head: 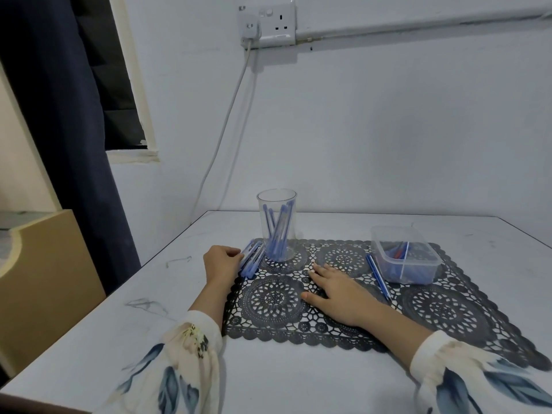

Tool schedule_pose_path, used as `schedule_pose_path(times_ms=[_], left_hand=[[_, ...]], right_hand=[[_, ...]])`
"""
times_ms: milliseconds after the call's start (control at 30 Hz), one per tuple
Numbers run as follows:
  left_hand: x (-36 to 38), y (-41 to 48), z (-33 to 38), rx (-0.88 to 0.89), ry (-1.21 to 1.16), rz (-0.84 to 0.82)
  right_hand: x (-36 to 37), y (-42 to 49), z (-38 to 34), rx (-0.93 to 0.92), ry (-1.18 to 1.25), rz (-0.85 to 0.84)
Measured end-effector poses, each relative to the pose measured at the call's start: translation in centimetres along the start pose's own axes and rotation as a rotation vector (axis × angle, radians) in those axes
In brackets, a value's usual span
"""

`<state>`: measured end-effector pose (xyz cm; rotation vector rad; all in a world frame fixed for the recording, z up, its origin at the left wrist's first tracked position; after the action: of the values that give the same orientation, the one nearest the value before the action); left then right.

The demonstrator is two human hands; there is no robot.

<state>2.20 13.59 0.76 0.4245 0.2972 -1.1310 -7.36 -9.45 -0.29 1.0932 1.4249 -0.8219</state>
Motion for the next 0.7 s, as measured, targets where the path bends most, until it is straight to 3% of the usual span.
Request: schedule_pose_path(times_ms=[300,700], left_hand=[[0.8,-0.3,0.4,0.038,0.059,-0.128],[0.4,-1.2,0.4,0.072,0.106,-0.168]], right_hand=[[-0.1,0.0,-0.1,-0.001,-0.003,-0.008],[-0.1,-0.2,0.1,0.006,0.059,0.031]])
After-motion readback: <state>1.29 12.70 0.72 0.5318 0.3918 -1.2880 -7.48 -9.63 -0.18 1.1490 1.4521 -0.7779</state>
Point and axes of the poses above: each hand's wrist, its own y-axis towards the middle knuckle, its own x-axis out of the palm, z = x × y, the point moved 2 cm from there along y, towards the middle knuckle, and after that the axes turned 5 degrees about -x, right-handed, at the moved point
